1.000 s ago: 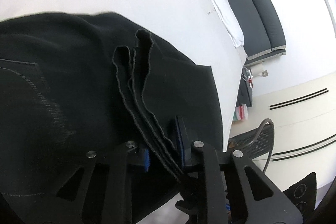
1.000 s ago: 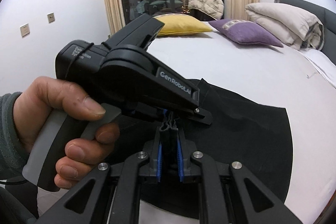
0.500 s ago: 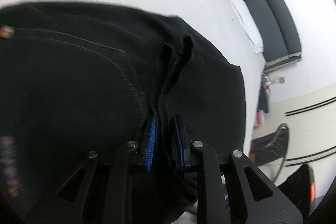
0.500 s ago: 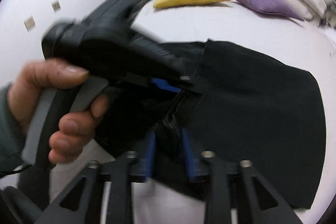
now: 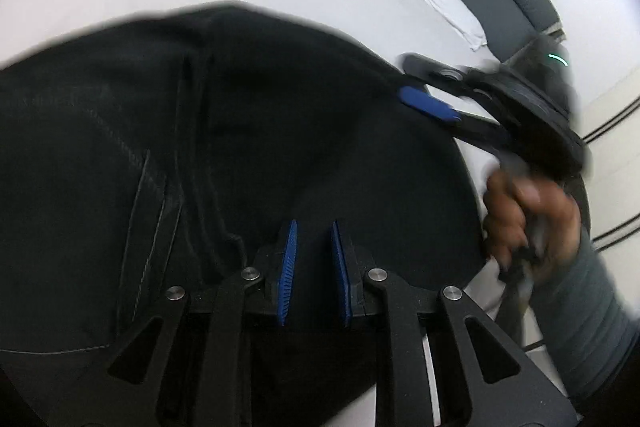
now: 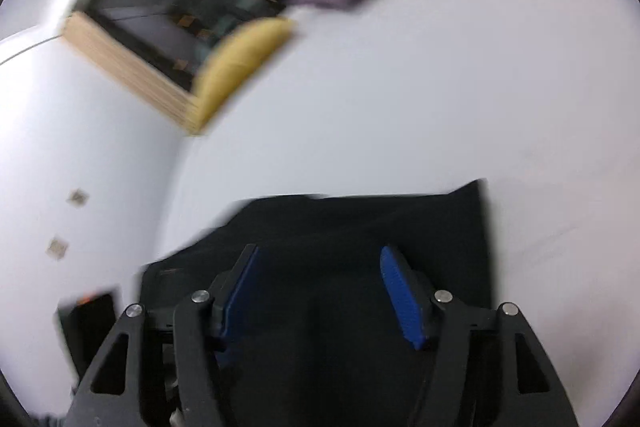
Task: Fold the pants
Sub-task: 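Grasp the jeans with the left tool beside the right tool, then lift the jeans with both tools and fold them over in half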
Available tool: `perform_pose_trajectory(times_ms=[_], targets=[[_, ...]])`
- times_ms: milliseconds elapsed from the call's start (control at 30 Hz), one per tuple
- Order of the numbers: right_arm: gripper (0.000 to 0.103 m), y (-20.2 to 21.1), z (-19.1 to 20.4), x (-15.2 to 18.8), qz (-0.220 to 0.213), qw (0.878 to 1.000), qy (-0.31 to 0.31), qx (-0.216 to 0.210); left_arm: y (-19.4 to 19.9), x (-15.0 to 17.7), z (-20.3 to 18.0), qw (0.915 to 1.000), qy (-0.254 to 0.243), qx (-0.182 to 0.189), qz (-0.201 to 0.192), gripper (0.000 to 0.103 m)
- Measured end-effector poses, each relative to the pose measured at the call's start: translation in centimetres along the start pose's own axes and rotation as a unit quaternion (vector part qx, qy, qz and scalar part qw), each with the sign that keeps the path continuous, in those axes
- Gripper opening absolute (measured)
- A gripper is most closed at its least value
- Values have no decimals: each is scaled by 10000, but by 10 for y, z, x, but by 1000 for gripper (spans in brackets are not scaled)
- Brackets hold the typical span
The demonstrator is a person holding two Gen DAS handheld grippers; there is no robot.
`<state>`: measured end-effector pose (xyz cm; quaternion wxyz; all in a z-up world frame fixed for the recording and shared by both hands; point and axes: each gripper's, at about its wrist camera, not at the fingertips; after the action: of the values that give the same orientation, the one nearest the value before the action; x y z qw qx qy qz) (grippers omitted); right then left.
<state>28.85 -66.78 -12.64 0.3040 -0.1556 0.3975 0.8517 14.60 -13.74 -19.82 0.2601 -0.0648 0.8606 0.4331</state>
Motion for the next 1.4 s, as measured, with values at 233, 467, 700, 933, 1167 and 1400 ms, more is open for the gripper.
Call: perform_pose_trajectory(times_ms=[233,467,700,933,1167,1400], targets=[[52,51,8,-3,-301,9981,-209,-486,37,9,-8,9991,-213,-108,-342,18],[41,61,2,106,147,9967,-299,-744,15,27,8,9993,179,-104,-322,17],[75,102,38,91,-213,9908,-277,-1305,78,40,-3,9911,510,-470,-1133,37],[65,24,28,100,434,9903,-786,-1063,179,104,53,9452,1920,-894,-2484,89],[78,50,81,87,297,9858,-435,-1597,216,135,146,9000,3198,-1120,-2741,89],[78,29,99,86,497,9797,-464,-1886,232,126,235,8803,3790,-578,-2795,89]])
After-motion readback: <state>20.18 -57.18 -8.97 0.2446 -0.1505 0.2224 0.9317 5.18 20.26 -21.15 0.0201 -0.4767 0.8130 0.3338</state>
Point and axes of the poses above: each gripper's, at about its wrist camera, not at the fingertips, and y roughly against the way its jaws point, z to its left, x to its underside, and after that the axes turned 7 degrees about -z, right-handed
